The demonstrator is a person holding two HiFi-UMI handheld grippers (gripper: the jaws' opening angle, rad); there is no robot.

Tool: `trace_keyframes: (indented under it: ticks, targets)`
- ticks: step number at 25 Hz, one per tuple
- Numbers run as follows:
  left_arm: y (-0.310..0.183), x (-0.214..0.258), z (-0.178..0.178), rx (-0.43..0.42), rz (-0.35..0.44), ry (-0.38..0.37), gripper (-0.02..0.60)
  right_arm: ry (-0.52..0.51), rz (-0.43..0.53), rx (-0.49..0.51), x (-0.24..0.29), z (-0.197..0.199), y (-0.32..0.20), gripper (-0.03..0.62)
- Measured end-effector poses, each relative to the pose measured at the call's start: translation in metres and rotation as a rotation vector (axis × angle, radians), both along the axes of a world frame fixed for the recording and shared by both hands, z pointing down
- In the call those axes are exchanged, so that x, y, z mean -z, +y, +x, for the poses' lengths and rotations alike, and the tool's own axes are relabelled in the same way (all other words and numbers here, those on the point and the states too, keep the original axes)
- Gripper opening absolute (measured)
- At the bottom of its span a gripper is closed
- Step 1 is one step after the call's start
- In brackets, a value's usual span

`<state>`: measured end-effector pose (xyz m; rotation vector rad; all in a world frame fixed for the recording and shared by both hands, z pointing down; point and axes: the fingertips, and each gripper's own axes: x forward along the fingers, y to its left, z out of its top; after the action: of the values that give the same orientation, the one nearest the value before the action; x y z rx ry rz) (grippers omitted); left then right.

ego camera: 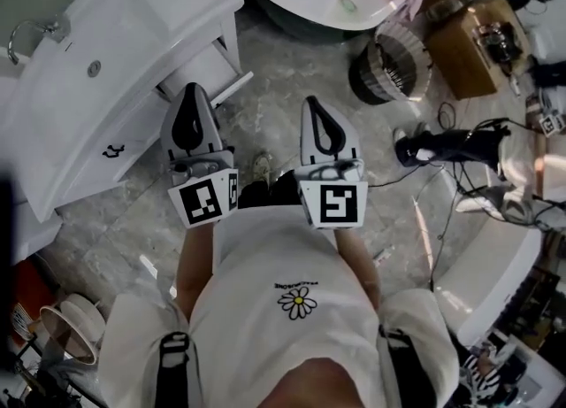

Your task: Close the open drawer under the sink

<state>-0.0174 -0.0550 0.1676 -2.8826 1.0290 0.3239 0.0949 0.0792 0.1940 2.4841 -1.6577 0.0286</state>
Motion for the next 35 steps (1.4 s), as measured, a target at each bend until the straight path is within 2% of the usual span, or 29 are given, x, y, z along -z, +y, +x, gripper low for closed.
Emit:
trace_keyframes:
  ticks: [9, 13, 17, 25, 31, 35]
  targets:
    - [-0.031, 0.016, -0.031, 0.293, 0.026, 0.002, 0.020, 0.058, 0.061, 0.127, 0.022, 0.025, -0.057, 0.031]
    - [-0.032, 0.017, -0.045, 0.433, -0.009, 0.015, 0.020, 0.046, 0.081, 0.221, 0.029, 0.039, -0.078, 0.030]
    - [-0.028, 0.017, -0.053, 0.537, -0.020, 0.020, 0.020, 0.047, 0.113, 0.282, 0.030, 0.049, -0.092, 0.030]
    - [-0.012, 0.019, -0.068, 0.641, -0.019, 0.011, 0.020, 0.044, 0.138, 0.368, 0.033, 0.045, -0.098, 0.030]
    - [-0.010, 0.017, -0.068, 0.665, -0.024, 0.015, 0.020, 0.035, 0.151, 0.417, 0.034, 0.036, -0.104, 0.029]
    - [0.014, 0.043, -0.078, 0.649, -0.011, 0.021, 0.020, 0.018, 0.171, 0.436, 0.056, 0.018, -0.084, 0.030]
